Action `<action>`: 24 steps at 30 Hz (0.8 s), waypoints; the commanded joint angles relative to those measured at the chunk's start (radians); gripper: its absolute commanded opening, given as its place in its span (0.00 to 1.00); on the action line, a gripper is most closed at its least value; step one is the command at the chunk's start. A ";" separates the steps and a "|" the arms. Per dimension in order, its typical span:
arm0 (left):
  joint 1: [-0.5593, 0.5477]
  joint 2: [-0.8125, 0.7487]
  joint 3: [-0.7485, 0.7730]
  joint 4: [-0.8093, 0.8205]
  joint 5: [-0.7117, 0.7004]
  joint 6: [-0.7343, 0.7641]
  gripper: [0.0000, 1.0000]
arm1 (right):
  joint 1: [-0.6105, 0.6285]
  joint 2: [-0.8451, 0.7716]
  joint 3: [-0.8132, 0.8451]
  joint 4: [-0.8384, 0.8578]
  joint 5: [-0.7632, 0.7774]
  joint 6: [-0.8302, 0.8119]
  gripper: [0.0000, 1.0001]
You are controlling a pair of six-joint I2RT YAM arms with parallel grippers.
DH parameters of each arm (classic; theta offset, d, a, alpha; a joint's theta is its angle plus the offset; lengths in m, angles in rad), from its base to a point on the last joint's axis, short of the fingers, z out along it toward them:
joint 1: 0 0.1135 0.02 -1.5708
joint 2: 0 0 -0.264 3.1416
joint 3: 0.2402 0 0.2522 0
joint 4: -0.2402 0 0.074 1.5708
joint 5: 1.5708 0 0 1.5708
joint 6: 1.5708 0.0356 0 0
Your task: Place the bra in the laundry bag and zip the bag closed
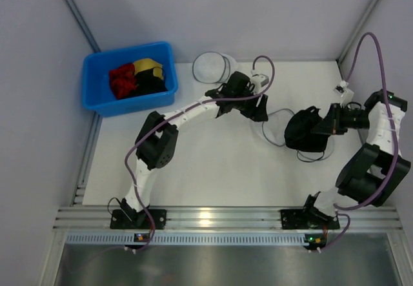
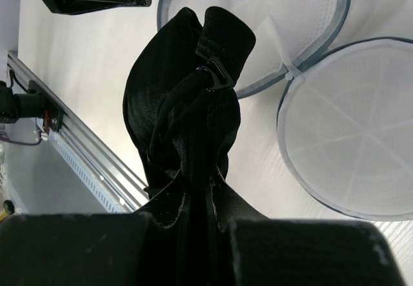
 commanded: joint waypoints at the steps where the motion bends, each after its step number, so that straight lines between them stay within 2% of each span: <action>1: -0.013 0.034 0.082 0.040 0.050 -0.024 0.63 | 0.003 0.022 -0.003 -0.058 0.007 -0.030 0.00; 7: -0.022 0.087 0.127 0.042 0.049 -0.014 0.56 | 0.054 0.051 -0.033 -0.041 0.030 -0.030 0.00; 10: -0.023 0.105 0.139 0.043 0.035 -0.001 0.48 | 0.102 0.073 -0.050 -0.024 0.039 -0.005 0.00; 13: -0.023 0.113 0.136 0.042 0.029 0.007 0.27 | 0.154 0.096 -0.049 -0.022 0.045 -0.001 0.00; 14: -0.023 0.105 0.131 0.040 0.038 0.007 0.09 | 0.168 0.110 -0.046 -0.027 0.050 -0.002 0.00; 16: -0.022 0.085 0.101 0.042 0.055 0.012 0.01 | 0.212 0.139 -0.032 -0.036 0.056 -0.010 0.00; 24: -0.016 -0.125 -0.138 0.048 0.189 0.137 0.00 | 0.324 0.265 0.010 -0.171 0.024 -0.099 0.00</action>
